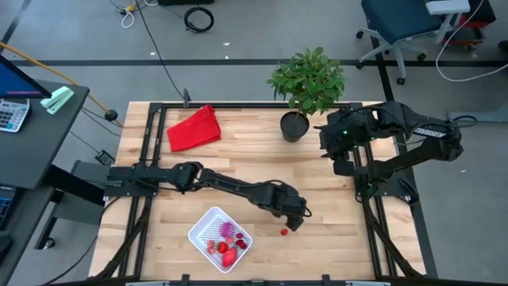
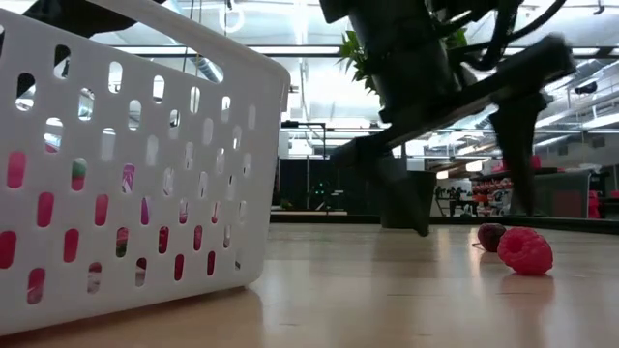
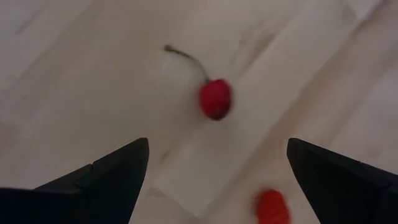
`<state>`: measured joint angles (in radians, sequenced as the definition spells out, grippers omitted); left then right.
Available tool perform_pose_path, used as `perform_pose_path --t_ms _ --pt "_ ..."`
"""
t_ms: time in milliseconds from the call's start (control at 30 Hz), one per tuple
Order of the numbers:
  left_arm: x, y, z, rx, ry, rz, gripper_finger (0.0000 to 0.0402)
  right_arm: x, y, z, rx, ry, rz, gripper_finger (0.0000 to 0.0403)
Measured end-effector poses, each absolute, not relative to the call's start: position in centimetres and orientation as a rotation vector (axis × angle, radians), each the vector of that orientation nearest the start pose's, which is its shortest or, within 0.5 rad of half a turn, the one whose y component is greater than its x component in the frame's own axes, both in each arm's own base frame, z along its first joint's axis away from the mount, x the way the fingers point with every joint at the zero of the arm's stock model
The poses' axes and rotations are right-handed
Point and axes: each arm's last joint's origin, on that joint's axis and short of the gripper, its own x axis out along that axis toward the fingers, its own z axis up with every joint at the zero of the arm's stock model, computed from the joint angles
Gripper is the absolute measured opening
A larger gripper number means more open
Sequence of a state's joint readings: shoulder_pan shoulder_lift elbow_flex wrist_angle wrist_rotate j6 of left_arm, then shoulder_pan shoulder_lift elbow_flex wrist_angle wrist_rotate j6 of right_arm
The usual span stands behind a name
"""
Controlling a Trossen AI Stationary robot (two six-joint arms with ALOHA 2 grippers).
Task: Pick and placing Produce into tupperware
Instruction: Put the cherry in the basket
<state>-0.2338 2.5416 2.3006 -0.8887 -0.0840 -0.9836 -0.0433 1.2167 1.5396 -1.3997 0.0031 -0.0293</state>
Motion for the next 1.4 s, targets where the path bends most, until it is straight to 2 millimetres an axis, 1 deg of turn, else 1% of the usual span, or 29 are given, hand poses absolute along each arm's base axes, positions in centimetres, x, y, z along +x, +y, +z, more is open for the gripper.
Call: perform_pose_path --t_ms 100,233,333,400,567,800,1100,1233,1400 --pt "51.6 -11.9 16.4 -0.685 1.077 0.439 0.0389 18.9 -0.8 40.1 -0.025 1.065 -0.015 0.0135" --pt "51.8 -11.8 15.7 -0.677 1.074 0.453 0.0389 18.9 -0.8 40.2 -0.035 1.057 -0.009 0.0134" --pt "52.0 -11.7 15.5 -0.671 1.051 0.464 0.0389 19.0 -0.8 40.2 -0.035 1.051 -0.009 0.0133" --pt "52.1 -11.4 15.1 -0.665 1.058 0.480 0.0389 19.0 -0.8 40.2 -0.035 1.049 -0.009 0.0133" --pt "52.4 -10.9 14.8 -0.679 1.043 0.482 0.0384 19.2 -0.8 40.3 -0.037 1.021 -0.010 0.0133" --pt "52.4 -10.7 14.5 -0.677 1.046 0.498 0.0346 19.6 -0.9 40.6 -0.039 0.979 -0.012 0.0133" --pt "52.4 -10.6 14.4 -0.767 1.022 0.566 0.0296 19.7 -0.9 40.7 -0.039 0.960 -0.013 0.0133" --pt "52.5 -10.8 14.4 -0.791 1.010 0.572 0.0286 19.7 -0.9 40.7 -0.039 0.959 -0.013 0.0133" --pt "52.7 -11.4 14.4 -0.799 0.985 0.547 0.0284 19.7 -0.9 40.7 -0.039 0.960 -0.013 0.0133"
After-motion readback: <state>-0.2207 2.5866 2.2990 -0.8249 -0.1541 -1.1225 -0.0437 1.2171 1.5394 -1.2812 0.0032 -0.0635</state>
